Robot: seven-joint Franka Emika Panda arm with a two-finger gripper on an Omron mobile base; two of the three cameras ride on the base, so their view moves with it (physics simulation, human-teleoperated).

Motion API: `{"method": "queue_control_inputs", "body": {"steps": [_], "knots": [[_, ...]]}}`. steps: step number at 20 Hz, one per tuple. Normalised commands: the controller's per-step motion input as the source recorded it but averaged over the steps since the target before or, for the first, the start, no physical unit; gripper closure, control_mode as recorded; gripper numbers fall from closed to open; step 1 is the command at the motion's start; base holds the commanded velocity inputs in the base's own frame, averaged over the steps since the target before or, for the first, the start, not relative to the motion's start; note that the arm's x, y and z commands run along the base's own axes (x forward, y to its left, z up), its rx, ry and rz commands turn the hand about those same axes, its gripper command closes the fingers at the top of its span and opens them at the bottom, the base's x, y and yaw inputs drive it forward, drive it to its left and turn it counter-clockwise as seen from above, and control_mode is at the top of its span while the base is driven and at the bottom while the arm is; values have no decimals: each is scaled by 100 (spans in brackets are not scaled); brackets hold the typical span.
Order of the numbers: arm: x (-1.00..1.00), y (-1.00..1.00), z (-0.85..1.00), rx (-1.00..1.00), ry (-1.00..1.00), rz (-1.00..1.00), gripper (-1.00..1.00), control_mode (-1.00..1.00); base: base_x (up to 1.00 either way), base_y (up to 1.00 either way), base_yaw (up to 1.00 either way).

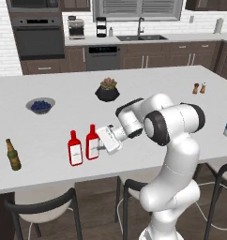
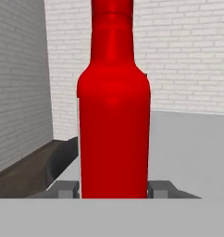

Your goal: Move the plastic bottles in the middle to the plastics group, and the glass bottles in the middle to the glass group.

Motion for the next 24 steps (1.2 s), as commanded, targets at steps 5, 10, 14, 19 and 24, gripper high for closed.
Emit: {"method": "queue_control_inputs", "body": {"steps": [5,10,14,19,24], "knots": [[0,0,-32,0,-16,0,100,-100,0,0,0],[0,0,-25,-2,-7,0,100,-100,0,0,0],[1,0,0,0,2,0,100,-100,0,0,0],[8,0,0,0,6,0,100,-100,0,0,0],[0,0,0,0,0,0,-100,-100,0,0,0]]}}
